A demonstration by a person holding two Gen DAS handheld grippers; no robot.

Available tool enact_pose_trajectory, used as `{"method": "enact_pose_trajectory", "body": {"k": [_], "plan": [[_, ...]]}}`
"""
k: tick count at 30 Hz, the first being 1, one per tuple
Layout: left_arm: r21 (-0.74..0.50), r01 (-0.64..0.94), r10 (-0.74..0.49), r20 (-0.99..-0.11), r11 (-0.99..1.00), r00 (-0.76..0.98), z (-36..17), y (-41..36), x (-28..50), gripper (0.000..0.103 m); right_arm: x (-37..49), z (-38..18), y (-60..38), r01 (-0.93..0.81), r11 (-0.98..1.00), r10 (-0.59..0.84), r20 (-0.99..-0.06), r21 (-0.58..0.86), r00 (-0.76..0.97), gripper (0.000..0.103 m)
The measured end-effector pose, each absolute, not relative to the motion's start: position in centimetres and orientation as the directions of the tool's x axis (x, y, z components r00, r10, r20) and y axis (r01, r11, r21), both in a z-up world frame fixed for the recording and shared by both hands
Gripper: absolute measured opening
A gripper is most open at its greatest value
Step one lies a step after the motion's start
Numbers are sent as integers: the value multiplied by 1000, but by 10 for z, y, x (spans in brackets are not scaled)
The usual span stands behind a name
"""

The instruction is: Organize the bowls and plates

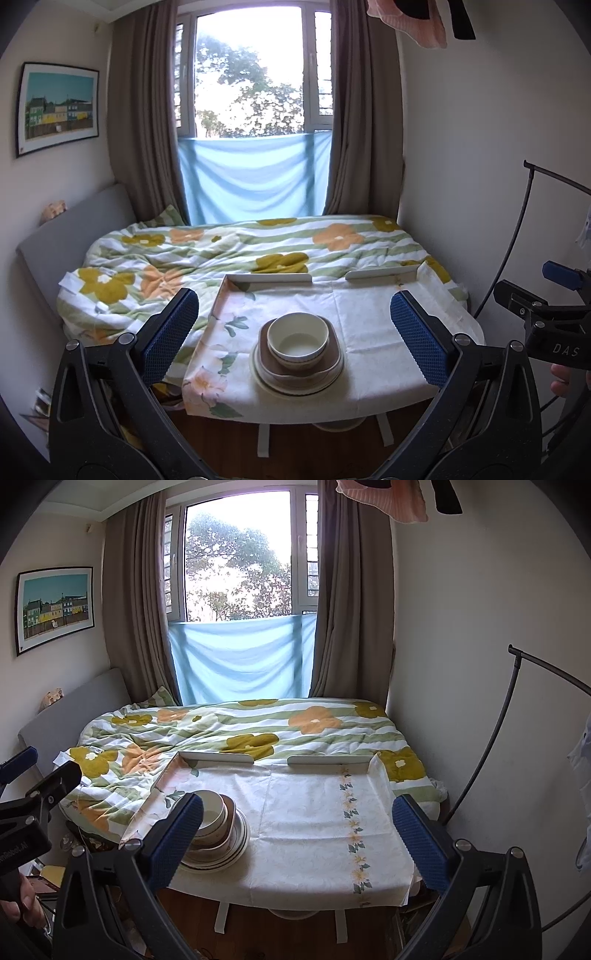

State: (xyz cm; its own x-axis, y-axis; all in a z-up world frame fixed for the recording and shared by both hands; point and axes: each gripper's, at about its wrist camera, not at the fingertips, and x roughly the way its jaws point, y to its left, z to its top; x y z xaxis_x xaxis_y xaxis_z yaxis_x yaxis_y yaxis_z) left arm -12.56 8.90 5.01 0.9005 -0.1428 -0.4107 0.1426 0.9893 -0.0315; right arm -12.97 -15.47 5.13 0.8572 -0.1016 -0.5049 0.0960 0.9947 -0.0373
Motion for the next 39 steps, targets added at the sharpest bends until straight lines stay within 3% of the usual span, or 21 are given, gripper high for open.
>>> {"method": "enact_pose_trajectory", "body": {"k": [31,39], "plan": [[-29,133,-133,-401,991,906,52,94,-131,103,-130,48,-154,100,994,-104,-506,-36,856,102],[35,140,-116,-385,990,916,50,84,-137,103,-131,47,-154,103,994,-105,-506,-31,856,102]]}}
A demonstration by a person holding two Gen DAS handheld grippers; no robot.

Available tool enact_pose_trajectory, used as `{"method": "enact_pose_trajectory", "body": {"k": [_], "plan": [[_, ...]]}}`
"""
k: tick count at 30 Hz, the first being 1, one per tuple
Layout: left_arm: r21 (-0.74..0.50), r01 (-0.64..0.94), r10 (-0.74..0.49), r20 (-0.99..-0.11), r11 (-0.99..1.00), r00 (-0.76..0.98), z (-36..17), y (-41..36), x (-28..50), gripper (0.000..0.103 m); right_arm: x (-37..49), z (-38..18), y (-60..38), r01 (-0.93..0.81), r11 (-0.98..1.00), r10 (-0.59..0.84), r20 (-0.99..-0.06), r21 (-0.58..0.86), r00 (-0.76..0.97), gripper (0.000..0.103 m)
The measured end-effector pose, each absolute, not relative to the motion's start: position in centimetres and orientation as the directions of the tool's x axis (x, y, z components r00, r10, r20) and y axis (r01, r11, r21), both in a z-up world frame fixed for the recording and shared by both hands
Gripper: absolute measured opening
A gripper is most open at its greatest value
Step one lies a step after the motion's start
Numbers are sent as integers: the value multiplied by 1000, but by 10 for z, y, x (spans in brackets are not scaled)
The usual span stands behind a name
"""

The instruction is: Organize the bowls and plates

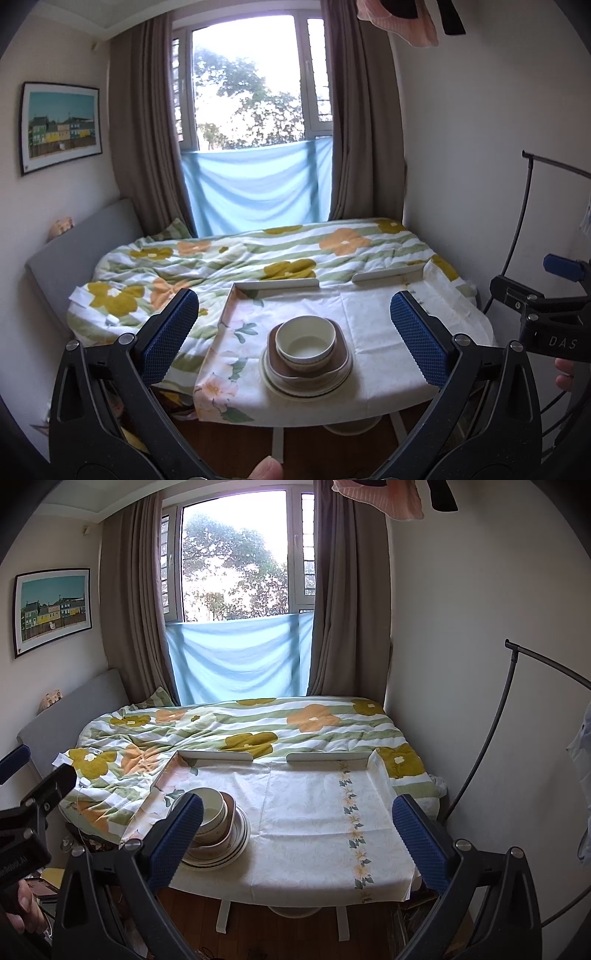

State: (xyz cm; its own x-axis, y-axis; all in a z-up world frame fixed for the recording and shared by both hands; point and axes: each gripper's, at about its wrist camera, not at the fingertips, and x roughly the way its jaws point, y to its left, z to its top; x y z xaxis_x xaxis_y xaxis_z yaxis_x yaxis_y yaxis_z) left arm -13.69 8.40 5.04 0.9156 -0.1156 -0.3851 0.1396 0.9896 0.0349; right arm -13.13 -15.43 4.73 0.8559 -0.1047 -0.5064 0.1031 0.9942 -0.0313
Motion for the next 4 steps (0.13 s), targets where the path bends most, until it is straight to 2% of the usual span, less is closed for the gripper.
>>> {"method": "enact_pose_trajectory", "body": {"k": [4], "plan": [[23,162,-142,-376,986,915,46,81,-137,103,-133,45,-155,106,994,-108,-511,-34,853,102]]}}
